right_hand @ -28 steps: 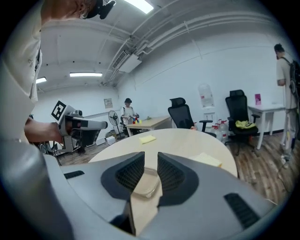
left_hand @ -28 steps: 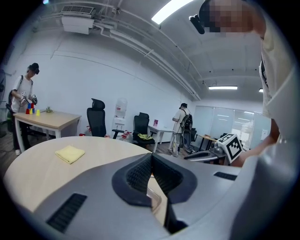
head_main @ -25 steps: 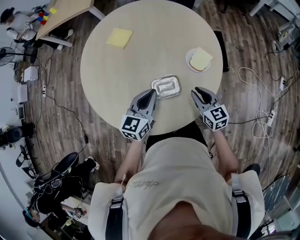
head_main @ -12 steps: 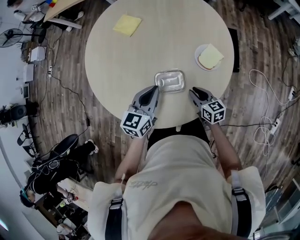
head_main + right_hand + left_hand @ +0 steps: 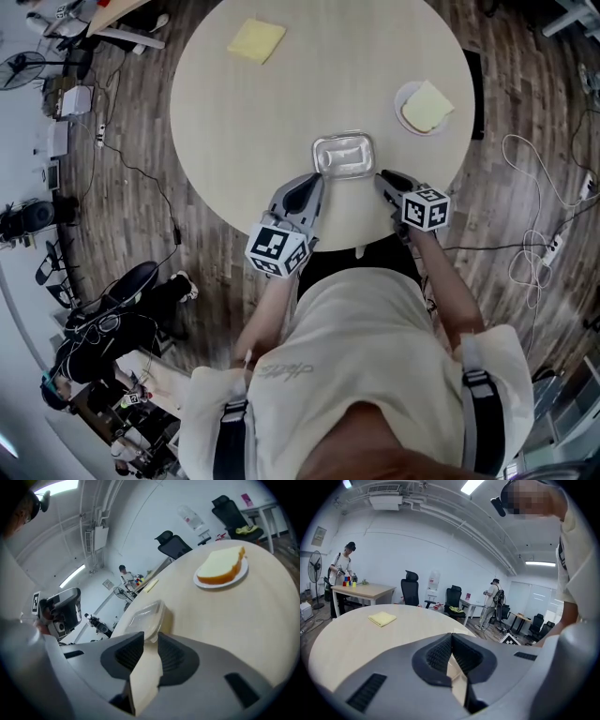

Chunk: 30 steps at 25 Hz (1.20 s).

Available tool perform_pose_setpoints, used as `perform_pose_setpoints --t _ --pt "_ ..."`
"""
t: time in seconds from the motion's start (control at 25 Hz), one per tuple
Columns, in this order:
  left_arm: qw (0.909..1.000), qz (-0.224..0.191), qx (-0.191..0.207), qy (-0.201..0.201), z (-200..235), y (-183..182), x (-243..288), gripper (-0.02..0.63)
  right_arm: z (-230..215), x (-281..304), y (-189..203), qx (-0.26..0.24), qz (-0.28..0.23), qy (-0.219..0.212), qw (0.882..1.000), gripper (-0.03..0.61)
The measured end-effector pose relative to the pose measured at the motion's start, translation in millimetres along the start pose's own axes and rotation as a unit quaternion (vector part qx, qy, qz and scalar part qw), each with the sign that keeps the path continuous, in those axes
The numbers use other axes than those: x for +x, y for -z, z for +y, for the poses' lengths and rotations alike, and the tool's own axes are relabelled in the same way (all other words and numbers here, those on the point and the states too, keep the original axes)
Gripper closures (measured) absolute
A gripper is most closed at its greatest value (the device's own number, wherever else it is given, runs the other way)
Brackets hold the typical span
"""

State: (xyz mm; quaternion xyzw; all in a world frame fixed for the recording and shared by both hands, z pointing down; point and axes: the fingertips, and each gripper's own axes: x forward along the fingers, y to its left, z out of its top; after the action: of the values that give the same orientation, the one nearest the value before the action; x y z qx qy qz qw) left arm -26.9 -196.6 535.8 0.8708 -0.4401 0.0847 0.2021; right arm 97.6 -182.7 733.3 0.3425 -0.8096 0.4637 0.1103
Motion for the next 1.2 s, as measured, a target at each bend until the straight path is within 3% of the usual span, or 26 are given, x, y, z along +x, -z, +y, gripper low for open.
perform_pose_setpoints --t 0.48,0.64,0.76,1.2 --pt "0.9999 0.012 -0.008 -0.001 7.5 13.0 -13.3 0.595 -2.1 7.9 1.8 0.048 -0.021 -0.002 0.999 0.482" --pt "0.9998 0.015 -0.012 0.002 9.5 14.8 -12.7 0.595 -5.7 6.8 1.4 0.042 -0.026 0.005 0.999 0.54" --pt "0.9998 0.016 -0.012 0.001 13.5 14.5 -11.4 0.595 -8.0 5.9 -0.4 0.044 -0.031 0.004 0.999 0.543" --pt "0.9997 0.02 -0.012 -0.005 20.9 16.2 -13.1 0.595 -5.3 3.6 -6.0 0.103 -0.052 -0.036 0.993 0.569"
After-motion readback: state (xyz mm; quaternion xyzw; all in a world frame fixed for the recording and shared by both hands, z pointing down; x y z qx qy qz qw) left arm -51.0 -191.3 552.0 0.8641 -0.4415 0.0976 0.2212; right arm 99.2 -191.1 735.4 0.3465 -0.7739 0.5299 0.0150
